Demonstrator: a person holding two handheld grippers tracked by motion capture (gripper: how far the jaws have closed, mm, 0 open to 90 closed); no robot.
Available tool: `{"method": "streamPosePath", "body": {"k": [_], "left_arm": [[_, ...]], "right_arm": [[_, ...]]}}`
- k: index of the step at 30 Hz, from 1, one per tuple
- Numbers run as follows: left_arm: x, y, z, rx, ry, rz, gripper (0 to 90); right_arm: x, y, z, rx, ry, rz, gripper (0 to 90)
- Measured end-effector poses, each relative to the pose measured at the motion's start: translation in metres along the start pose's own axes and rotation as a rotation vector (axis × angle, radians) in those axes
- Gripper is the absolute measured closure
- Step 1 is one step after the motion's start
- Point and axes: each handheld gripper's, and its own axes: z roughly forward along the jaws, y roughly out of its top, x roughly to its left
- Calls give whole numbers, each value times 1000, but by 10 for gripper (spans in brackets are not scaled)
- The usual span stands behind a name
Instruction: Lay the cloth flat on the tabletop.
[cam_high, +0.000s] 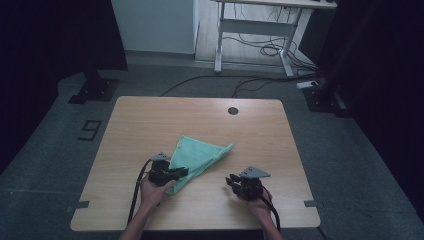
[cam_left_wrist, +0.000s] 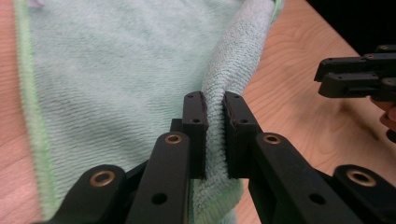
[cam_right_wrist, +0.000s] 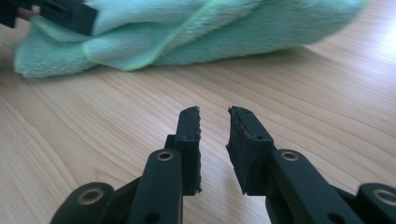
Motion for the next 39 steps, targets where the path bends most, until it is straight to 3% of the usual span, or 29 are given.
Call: {"method": "streamPosePath", "body": {"k": [3,9,14,25,28,34,39], "left_arm": [[4,-1,3,15,21,-2,806],[10,-4,6,33,24,-15,804],[10,-5,6,36,21,-13,804],[7,-6,6,43,27,3,804],[6,-7,6,44,27,6,804],[3,-10,6,47,29,16,800],[2,-11,6,45,32,20,784]], "right_arm": [[8,6,12,8,27,-12,701],[22,21,43,27,75,-1,654],[28,32,61,41,64,12,626],[23,38,80,42,39,116,584],[24,39,85,53,37,121,619],[25,41,88,66,19,103,814],[26,42,88,69,23,85,870]]}}
